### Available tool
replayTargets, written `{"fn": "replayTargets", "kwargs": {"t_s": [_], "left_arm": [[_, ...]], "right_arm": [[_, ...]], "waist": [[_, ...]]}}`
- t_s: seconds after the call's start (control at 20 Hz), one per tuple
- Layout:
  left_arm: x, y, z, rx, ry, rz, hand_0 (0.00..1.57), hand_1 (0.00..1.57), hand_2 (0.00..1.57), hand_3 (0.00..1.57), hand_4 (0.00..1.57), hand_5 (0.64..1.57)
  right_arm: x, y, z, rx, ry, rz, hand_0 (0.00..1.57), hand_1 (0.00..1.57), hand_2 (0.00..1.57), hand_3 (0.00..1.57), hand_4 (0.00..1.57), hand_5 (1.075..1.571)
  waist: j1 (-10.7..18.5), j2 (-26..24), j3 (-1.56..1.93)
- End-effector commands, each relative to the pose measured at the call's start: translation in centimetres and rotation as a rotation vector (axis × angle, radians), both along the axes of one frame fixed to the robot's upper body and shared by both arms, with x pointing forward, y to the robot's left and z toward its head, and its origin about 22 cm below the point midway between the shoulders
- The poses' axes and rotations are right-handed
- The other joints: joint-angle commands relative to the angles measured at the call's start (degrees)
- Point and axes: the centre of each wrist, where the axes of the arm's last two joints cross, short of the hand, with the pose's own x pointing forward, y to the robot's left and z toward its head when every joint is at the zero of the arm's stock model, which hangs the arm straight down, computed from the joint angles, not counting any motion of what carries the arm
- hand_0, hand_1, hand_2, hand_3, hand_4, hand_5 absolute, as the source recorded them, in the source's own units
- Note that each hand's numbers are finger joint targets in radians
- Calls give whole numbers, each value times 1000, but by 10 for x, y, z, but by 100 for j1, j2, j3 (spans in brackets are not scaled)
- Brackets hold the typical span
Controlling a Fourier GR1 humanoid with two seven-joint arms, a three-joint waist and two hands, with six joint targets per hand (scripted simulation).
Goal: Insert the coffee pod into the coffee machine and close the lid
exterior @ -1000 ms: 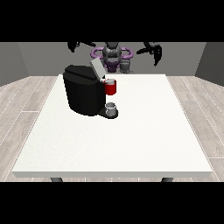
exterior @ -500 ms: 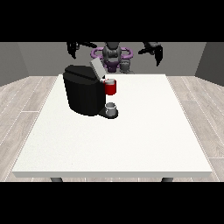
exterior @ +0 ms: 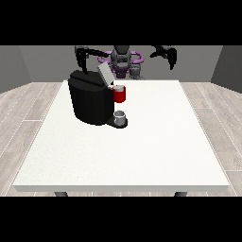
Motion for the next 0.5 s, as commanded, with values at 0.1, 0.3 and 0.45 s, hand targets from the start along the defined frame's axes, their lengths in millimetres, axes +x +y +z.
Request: {"fn": "replayTargets", "kwargs": {"t_s": [0.1, 0.3, 0.45], "left_arm": [[-6, 15, 25, -4, -60, 8, 0, 0, 0, 0, 360, 1571], [-13, 36, 11, 15, -92, 114, 0, 0, 0, 0, 381, 1571], [-17, 34, 16, 8, -104, 101, 0, 0, 0, 0, 336, 1571]], "right_arm": [[19, 17, 14, -9, -41, 37, 0, 0, 0, 0, 0, 1571], [19, 45, 20, -23, -45, 163, 0, 0, 0, 0, 0, 1571], [30, 47, 34, -45, -72, 149, 0, 0, 0, 0, 0, 1571]], "waist": [[-57, 424, 1], [-429, 504, -1], [-274, 621, -1]]}}
